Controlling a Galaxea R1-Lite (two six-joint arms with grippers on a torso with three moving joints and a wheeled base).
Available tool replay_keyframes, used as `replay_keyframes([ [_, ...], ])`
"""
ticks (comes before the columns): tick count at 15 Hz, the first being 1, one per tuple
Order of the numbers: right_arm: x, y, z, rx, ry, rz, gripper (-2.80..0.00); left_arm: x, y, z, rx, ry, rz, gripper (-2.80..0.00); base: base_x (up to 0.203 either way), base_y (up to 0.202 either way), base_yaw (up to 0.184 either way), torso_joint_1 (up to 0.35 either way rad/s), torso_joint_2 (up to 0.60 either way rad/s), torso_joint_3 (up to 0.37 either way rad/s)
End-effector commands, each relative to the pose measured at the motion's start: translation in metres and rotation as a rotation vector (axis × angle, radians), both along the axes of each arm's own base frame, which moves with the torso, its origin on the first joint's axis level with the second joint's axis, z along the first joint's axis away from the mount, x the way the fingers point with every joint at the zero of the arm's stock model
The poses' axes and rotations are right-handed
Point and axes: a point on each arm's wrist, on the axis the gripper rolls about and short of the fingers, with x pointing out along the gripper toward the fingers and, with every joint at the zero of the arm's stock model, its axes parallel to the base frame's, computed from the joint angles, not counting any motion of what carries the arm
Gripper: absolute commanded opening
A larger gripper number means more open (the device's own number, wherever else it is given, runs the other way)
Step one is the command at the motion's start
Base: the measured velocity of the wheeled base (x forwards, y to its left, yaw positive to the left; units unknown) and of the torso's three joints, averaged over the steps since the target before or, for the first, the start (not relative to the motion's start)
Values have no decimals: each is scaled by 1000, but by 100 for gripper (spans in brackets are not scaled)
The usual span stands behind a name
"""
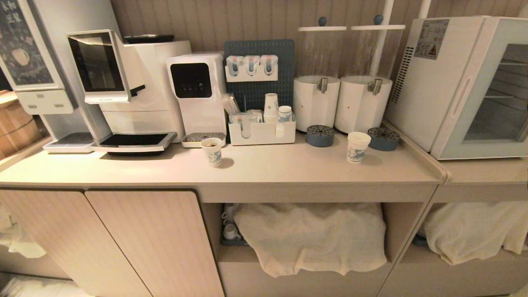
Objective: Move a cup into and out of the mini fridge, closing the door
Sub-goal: Open the freezer door
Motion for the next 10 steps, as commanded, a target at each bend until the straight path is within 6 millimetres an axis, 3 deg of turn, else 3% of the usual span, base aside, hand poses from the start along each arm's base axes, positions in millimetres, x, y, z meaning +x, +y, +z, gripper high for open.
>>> replay_keyframes([
  [1,0,0,0,0,0,0,-280,0,0,0,1,-3,0,-280,0,0,0,0,0,0],
  [10,0,0,0,0,1,2,-280,0,0,0,1,-3,0,-280,0,0,0,0,0,0],
])
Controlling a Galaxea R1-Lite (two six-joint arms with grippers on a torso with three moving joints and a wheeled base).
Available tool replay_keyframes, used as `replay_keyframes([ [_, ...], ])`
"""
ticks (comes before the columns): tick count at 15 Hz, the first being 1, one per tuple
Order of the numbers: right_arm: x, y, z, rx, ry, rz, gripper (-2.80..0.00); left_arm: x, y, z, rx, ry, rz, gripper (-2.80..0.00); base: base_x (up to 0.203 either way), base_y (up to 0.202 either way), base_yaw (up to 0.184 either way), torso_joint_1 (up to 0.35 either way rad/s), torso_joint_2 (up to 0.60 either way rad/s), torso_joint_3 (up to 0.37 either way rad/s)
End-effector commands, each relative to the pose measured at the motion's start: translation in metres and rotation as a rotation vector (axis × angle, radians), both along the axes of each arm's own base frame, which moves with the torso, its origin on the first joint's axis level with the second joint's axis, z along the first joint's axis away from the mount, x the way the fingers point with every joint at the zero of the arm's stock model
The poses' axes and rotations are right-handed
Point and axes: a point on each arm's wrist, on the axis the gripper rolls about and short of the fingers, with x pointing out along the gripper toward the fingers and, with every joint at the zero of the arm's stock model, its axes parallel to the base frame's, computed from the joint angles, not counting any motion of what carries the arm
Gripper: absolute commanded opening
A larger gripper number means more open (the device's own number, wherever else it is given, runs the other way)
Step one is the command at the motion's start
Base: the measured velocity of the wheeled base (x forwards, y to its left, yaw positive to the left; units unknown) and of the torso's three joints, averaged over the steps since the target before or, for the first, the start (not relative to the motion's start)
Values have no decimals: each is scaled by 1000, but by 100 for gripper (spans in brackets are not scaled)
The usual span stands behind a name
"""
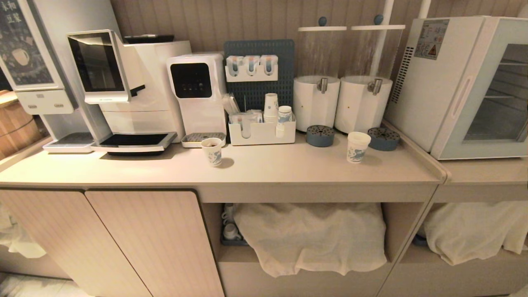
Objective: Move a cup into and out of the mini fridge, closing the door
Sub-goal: Open the freezer door
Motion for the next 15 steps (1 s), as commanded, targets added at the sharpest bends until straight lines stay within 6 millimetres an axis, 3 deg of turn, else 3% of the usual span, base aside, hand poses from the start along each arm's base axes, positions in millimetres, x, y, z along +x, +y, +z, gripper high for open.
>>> replay_keyframes([
  [1,0,0,0,0,0,1,-280,0,0,0,-1,-2,0,-280,0,0,0,0,0,0],
  [15,0,0,0,0,2,1,-280,0,0,0,6,-2,0,-280,0,-15,-1,1,1,0],
])
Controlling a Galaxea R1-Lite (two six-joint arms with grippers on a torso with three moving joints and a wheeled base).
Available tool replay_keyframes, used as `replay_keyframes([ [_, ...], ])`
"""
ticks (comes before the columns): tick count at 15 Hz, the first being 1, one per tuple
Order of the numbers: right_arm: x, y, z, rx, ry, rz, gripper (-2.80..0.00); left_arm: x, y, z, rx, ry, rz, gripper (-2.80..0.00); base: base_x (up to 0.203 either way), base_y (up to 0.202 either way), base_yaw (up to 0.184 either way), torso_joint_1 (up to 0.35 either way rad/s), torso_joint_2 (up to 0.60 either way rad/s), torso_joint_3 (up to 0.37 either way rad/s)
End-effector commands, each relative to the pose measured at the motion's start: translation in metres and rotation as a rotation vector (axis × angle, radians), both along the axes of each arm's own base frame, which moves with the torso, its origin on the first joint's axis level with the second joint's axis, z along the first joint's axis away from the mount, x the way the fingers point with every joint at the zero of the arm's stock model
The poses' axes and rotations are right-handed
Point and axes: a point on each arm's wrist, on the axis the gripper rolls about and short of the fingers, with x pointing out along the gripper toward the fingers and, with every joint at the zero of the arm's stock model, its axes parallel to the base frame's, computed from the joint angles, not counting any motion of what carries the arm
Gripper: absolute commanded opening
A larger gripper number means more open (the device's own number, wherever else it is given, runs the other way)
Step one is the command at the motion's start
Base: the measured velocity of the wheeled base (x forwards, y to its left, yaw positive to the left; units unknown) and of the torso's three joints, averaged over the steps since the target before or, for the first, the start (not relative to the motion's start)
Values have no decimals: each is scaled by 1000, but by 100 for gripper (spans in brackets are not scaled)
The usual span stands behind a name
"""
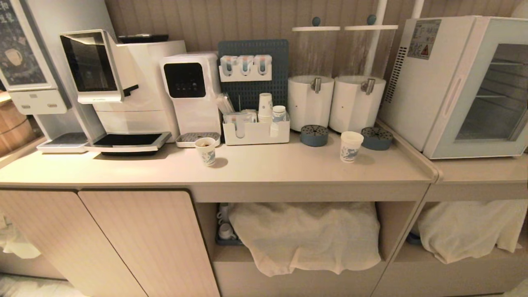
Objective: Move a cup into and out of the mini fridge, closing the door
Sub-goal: Open the freezer door
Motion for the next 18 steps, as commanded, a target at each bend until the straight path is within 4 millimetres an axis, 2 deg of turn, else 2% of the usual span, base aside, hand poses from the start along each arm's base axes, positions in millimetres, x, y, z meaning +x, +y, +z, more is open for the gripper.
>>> replay_keyframes([
  [1,0,0,0,0,2,0,-280,0,0,0,0,-2,0,-280,0,-178,3,1,-1,2],
  [18,0,0,0,0,0,-1,-280,0,0,0,3,-3,0,-280,0,-194,2,3,1,2],
])
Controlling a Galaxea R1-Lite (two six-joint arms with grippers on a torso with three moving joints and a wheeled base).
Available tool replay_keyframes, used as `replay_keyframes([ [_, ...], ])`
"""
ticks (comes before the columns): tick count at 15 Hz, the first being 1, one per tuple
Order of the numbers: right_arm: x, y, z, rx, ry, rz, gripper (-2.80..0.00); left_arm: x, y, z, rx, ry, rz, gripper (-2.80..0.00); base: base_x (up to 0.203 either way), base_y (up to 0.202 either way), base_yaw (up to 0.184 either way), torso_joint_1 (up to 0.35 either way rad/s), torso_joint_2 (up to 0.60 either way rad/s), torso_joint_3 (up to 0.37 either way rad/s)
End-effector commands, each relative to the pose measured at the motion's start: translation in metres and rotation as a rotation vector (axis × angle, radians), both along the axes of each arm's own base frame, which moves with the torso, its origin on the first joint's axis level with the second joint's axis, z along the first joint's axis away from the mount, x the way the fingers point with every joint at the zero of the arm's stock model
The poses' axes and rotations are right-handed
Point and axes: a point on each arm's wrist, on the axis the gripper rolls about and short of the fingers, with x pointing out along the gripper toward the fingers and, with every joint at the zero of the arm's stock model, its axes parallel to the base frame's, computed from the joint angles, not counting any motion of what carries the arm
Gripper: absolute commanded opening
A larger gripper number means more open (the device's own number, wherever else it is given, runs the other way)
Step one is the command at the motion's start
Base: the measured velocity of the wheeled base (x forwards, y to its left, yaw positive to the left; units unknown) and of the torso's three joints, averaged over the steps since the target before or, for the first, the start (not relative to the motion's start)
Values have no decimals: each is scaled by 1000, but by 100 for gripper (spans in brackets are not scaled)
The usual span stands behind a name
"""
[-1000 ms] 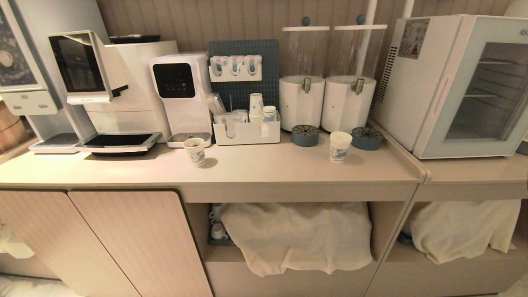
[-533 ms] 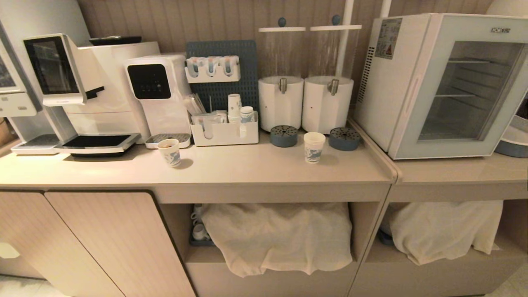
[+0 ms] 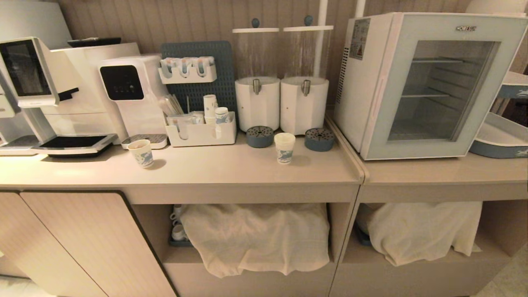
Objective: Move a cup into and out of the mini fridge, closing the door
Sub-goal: Open the freezer door
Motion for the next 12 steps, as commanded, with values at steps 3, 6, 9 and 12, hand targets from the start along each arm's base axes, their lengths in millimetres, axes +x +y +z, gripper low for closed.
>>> replay_keyframes([
  [3,0,0,0,0,2,0,-280,0,0,0,0,-3,1,-280,0,-192,0,2,1,2],
  [6,0,0,0,0,0,0,-280,0,0,0,0,-3,-1,-280,0,-191,-1,3,2,2],
  [9,0,0,0,0,1,1,-280,0,0,0,-3,-3,-1,-280,0,-192,0,3,3,0],
  [12,0,0,0,0,2,2,-280,0,0,0,-5,-1,-1,-280,0,-196,2,3,1,3],
])
